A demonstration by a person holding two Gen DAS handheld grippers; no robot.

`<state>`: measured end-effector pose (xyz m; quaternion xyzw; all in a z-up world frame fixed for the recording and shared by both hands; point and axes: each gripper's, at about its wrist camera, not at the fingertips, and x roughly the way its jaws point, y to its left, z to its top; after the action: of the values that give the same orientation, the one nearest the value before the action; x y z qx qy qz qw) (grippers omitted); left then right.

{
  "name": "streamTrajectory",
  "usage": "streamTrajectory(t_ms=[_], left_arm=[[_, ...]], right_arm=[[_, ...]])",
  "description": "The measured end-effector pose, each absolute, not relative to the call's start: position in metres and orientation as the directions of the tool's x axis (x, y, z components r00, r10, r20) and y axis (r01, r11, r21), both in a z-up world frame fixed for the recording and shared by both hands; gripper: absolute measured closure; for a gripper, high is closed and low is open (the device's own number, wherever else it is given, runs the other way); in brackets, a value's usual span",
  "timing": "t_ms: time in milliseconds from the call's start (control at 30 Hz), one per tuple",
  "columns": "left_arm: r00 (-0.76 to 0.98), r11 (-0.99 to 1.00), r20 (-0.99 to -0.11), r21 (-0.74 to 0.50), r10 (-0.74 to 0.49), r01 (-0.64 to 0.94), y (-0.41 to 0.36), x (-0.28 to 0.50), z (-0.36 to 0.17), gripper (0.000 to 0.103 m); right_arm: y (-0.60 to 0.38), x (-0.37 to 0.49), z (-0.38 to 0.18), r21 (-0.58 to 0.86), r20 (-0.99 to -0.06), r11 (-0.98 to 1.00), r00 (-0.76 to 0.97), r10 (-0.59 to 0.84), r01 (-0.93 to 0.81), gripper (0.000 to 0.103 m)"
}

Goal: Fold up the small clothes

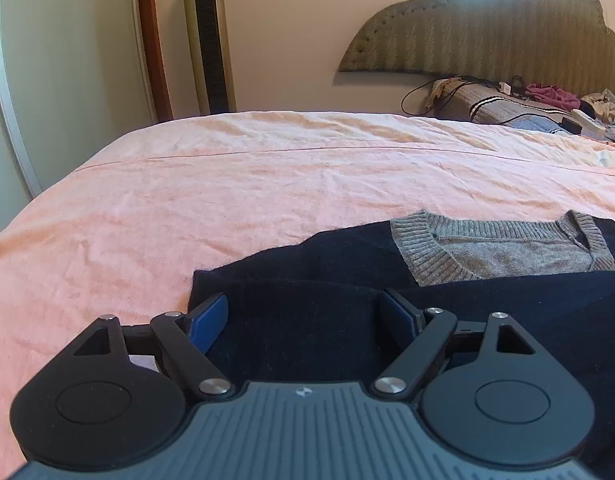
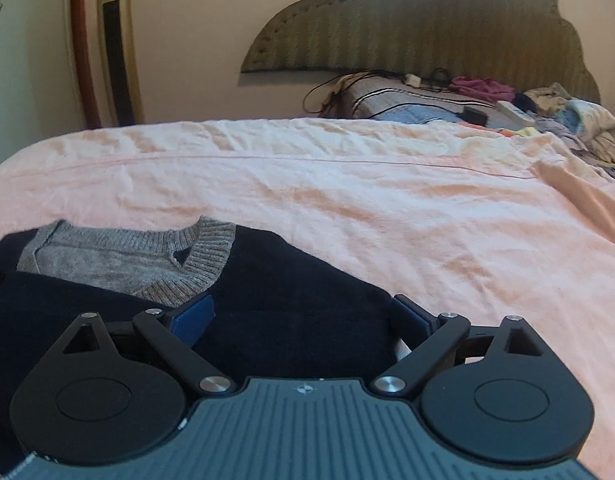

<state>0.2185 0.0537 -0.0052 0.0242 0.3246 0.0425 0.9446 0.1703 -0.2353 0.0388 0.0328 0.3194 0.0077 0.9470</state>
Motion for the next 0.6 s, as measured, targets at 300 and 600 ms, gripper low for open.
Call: streamTrajectory(t_ms=[300, 600], left_arm=[[0.79, 0.99, -0.598, 0.122, 0.135, -0.077, 0.048, 0.216, -0.003, 0.019], [0.767, 0.996, -0.636, -0.073, -0.084, 0.048, 0.043, 0.086, 0.031, 0.02]], right_arm=[[-0.229, 0.16, 0.02, 0.061, -0.641, 0.989, 0.754, 0.144, -0.136, 0.0], [-0.193, 0.068, 0.037, 0.068, -0.652, 0.972, 0.727, 0.213, -0.224, 0.004]])
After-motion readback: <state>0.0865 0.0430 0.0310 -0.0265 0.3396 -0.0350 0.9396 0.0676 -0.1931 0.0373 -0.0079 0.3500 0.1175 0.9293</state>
